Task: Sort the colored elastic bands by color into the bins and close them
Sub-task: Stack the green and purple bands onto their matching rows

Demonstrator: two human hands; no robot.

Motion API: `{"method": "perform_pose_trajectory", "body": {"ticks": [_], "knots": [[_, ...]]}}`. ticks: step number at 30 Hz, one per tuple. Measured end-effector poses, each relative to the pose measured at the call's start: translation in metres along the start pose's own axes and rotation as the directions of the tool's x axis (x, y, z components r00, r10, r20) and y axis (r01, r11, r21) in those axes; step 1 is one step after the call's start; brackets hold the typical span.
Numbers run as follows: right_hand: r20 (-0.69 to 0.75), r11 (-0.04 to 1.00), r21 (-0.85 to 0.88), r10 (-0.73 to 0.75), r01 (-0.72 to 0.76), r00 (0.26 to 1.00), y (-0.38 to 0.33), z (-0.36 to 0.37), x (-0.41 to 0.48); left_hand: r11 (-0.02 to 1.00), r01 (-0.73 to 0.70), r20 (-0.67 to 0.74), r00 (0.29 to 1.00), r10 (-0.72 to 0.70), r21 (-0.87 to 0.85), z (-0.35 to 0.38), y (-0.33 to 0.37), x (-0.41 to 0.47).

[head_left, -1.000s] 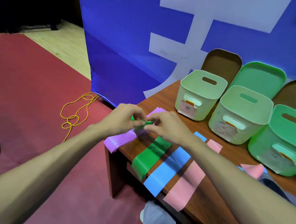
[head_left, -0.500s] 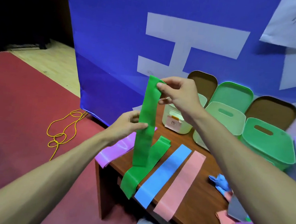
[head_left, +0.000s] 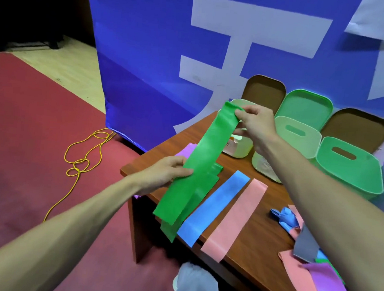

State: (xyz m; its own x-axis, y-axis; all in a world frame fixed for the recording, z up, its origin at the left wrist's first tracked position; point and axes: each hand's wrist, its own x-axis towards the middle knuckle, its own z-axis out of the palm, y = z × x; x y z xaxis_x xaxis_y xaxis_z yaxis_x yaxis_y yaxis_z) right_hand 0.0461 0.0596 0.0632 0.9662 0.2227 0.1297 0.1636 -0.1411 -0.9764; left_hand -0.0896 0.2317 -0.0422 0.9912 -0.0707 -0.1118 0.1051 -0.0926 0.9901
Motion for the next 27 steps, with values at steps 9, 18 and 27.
{"method": "perform_pose_trajectory", "body": {"ticks": [9, 18, 27], "knots": [[0.027, 0.943, -0.277, 0.201, -0.186, 0.979, 0.080, 0.015, 0.009, 0.980, 0.144, -0.022, 0.990, -0.142, 0.135, -0.003, -0.054, -0.003], [0.151, 0.641, -0.768, 0.210, -0.019, 0.966, 0.151, 0.029, 0.000, 0.929, 0.212, -0.091, 0.977, -0.193, 0.302, -0.001, -0.081, 0.000], [0.127, 0.589, -0.807, 0.249, -0.046, 0.960, 0.163, 0.035, 0.006, 0.874, 0.215, -0.078, 0.976, -0.201, 0.435, -0.004, -0.073, 0.000]]}}
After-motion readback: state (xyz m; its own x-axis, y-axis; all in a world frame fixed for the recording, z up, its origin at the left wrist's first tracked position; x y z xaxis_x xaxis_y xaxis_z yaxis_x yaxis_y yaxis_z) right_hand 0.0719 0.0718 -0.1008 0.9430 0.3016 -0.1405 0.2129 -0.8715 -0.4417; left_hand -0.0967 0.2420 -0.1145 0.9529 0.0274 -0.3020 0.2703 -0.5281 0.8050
